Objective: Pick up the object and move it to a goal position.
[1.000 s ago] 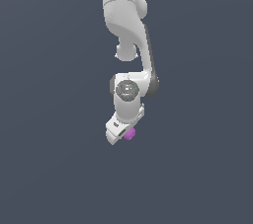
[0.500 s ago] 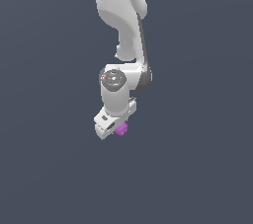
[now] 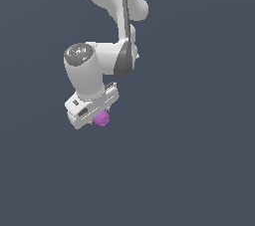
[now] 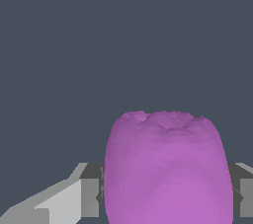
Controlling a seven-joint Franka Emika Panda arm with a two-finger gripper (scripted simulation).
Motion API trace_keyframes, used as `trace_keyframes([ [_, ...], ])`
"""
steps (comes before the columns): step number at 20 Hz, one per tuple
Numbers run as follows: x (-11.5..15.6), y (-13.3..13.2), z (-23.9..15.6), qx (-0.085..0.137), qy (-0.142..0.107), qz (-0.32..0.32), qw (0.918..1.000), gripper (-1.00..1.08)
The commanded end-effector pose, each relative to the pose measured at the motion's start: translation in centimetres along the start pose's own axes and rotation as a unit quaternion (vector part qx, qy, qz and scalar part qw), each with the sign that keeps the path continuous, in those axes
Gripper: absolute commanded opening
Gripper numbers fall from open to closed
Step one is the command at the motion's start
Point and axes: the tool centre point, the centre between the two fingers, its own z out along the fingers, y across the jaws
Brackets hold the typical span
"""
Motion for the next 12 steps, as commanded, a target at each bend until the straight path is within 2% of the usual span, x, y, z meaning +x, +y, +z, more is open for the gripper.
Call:
trace_keyframes([
  [1,-1.3,0.9,-1.4,0.001,0.000,-0.001,1.0000,-1.00],
  [6,-2.6,1.9,-3.0,0.001,0.000,-0.001,1.0000,-1.00],
  [12,-2.5,2.0,-2.9,0.001,0.000,-0.001,1.0000,-1.00],
])
